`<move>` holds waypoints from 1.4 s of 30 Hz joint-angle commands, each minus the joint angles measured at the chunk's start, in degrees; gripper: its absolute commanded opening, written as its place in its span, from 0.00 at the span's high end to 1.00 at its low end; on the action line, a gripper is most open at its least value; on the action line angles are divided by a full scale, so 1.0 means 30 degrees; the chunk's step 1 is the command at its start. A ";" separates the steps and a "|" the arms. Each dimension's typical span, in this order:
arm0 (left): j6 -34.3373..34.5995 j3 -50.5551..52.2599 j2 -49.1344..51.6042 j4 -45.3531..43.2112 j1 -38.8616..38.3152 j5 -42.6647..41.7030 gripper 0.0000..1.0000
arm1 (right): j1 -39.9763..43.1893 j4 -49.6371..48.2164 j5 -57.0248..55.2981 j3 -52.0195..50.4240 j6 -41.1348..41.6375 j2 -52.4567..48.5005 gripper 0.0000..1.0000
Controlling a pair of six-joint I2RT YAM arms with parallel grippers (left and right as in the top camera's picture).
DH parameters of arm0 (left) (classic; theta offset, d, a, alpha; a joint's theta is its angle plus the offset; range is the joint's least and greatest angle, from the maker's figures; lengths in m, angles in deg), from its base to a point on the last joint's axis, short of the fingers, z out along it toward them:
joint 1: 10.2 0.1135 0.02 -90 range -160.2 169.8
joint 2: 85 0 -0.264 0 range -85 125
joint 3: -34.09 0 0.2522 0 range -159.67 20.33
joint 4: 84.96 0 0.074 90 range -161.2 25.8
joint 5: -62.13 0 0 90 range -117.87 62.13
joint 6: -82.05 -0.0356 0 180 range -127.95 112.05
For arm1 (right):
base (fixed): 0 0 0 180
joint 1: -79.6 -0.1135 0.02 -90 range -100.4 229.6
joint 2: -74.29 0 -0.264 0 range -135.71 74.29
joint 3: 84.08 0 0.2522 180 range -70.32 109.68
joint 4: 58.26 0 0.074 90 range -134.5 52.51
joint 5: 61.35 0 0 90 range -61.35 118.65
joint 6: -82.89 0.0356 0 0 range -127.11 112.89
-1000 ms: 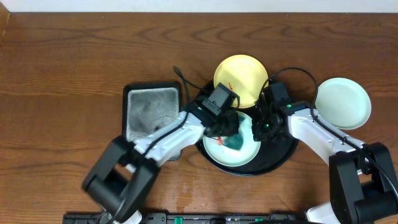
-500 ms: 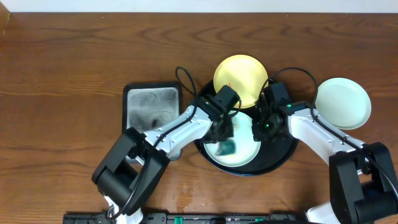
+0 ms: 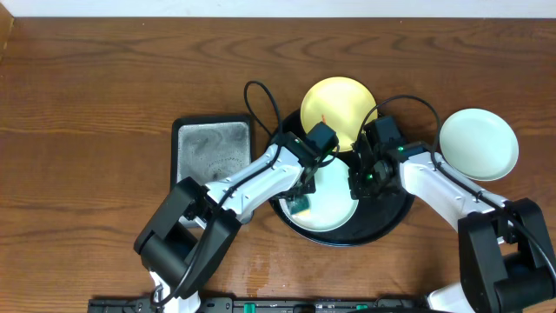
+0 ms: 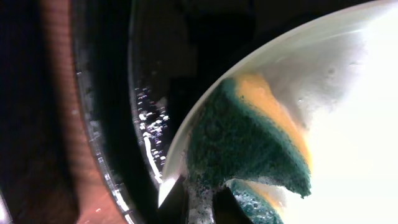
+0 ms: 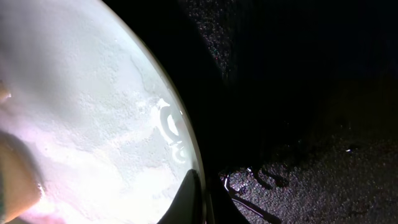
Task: Clean dirty plates on tray and stack at the side
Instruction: 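Scrub the held pale green plate with the sponge in the left gripper, then return the sponge to the sink tray with the left gripper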
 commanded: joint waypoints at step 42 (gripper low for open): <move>-0.1494 -0.0102 -0.1151 0.1698 0.2492 0.0291 0.92 | 0.0211 0.0401 -0.2528 -0.0131 0.0066 -0.0277 0.99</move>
